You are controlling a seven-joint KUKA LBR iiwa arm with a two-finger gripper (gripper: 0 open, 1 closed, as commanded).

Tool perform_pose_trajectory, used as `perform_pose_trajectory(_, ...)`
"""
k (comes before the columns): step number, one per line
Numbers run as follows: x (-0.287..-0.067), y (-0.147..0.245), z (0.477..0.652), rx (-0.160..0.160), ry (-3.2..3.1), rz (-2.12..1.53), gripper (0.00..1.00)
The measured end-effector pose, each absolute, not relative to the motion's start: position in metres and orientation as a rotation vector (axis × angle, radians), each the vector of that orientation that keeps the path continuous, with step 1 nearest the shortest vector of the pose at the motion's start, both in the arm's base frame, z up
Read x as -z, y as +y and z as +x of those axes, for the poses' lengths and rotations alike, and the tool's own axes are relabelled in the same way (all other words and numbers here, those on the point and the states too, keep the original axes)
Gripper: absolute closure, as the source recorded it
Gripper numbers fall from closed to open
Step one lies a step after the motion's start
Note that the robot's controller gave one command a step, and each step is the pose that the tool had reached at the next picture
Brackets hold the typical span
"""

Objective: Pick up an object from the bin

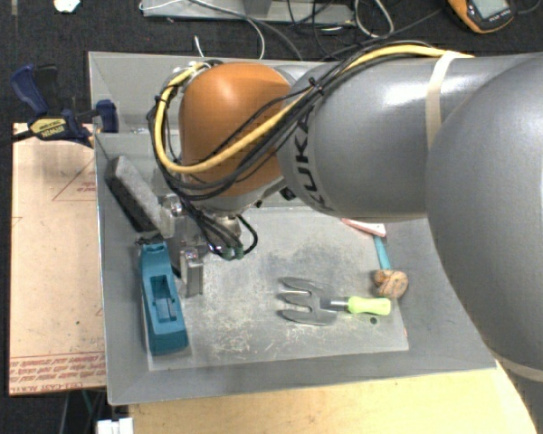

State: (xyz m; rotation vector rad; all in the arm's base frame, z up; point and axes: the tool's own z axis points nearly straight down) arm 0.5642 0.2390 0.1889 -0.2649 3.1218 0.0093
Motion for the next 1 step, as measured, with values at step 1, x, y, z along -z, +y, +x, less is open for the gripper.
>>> perform_pose_trajectory(1, -0.1490, 0.1886, 0.5623, -0.008, 3.137, 0.069, 0.00)
